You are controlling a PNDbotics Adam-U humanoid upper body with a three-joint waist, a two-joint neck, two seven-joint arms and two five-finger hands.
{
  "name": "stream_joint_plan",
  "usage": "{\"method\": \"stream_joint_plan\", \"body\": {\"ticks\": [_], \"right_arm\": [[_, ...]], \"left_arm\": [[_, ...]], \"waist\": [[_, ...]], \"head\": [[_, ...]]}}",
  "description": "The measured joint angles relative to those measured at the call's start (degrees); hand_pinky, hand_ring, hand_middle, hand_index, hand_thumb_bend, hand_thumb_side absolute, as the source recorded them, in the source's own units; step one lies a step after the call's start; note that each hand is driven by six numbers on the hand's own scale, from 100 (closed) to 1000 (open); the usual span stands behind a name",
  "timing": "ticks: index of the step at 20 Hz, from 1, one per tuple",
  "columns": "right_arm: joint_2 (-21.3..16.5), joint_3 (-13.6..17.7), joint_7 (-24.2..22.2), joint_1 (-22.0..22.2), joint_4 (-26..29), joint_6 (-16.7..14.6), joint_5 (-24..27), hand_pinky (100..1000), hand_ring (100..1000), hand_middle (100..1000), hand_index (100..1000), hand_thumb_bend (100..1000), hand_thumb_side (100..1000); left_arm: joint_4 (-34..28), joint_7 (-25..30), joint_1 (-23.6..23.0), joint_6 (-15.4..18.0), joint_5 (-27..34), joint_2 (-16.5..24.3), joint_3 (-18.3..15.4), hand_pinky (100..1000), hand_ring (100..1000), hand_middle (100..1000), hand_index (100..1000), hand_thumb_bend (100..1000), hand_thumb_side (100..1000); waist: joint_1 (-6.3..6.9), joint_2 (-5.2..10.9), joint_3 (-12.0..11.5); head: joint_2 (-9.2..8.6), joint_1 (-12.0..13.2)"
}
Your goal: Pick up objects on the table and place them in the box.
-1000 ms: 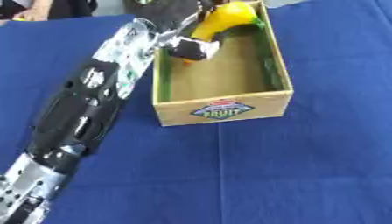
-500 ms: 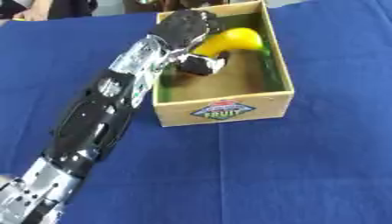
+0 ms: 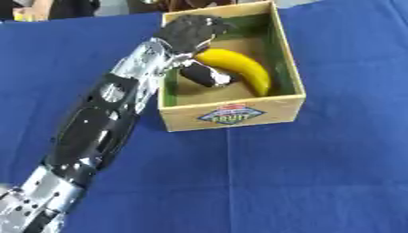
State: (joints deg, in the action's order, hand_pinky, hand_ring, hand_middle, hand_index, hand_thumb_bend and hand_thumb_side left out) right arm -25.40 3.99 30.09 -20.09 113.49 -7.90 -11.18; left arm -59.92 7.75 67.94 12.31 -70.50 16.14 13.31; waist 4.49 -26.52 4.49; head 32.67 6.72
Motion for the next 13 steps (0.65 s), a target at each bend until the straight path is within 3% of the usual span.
{"method": "stream_joint_plan", "body": {"ticks": [13], "right_arm": [[0.0, 0.2, 0.2, 1.0, 0.0, 0.3, 0.0, 797, 748, 742, 921, 100, 1000]], "left_arm": [[-15.7, -0.6, -2.0, -4.7, 9.0, 4.7, -2.0, 647, 769, 744, 903, 539, 829]], "waist": [[-0.42, 0.95, -1.9]], "head": [[1.06, -1.2]]}}
